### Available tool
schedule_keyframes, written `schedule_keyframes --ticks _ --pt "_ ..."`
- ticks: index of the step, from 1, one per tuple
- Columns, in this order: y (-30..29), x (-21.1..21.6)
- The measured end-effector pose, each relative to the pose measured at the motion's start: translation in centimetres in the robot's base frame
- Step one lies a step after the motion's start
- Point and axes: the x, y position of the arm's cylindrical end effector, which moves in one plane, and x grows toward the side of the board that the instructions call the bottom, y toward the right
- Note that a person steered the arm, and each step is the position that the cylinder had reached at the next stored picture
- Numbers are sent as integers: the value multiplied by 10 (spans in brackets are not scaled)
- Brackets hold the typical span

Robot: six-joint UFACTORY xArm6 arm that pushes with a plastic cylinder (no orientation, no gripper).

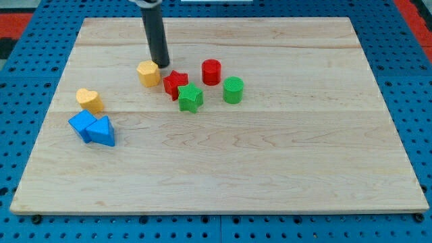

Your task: Move the yellow hexagon to the right side of the yellow heart

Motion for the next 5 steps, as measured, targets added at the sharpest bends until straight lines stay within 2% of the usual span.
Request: schedule_keyframes --ticks 2,5 --pt "-47 11" --pt "-65 69"
